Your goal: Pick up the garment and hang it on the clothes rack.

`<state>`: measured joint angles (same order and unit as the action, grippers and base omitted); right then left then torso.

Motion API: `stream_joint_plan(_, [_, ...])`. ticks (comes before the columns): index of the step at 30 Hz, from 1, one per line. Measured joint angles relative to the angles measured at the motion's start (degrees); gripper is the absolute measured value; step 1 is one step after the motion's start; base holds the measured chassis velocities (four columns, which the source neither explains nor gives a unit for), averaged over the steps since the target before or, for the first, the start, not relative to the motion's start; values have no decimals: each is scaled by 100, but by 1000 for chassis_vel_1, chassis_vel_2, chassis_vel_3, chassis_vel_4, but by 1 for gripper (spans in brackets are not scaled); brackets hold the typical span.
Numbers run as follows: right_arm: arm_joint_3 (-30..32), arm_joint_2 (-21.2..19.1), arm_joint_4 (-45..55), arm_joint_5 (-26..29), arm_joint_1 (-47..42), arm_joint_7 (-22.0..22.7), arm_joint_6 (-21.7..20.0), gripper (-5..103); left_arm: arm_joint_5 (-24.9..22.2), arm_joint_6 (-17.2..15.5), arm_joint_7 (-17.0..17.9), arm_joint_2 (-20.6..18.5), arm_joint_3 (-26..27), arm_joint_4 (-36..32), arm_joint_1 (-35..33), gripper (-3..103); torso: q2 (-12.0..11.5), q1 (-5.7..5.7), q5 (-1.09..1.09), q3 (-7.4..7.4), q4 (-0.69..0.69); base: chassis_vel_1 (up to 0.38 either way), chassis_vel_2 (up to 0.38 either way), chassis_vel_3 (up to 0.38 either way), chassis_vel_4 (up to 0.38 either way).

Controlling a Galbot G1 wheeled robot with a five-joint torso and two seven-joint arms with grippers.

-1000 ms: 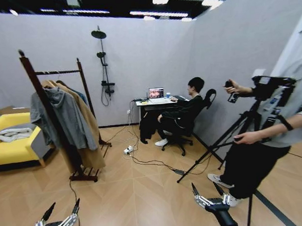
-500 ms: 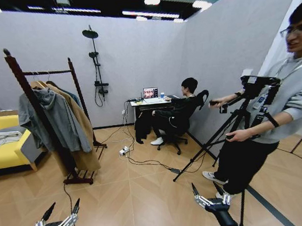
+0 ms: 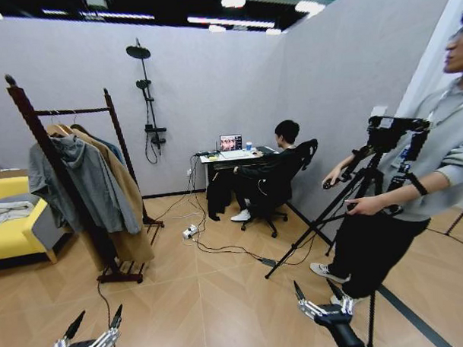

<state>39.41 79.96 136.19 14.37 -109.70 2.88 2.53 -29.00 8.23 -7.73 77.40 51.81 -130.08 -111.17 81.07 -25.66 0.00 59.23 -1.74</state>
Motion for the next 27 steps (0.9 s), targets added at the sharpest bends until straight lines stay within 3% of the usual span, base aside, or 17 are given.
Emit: stream_joint_plan(27, [0,0,0,0,0,0,0,100,0,0,0,0,0,0,0,100,0,0,0,0,0,0,0,0,0])
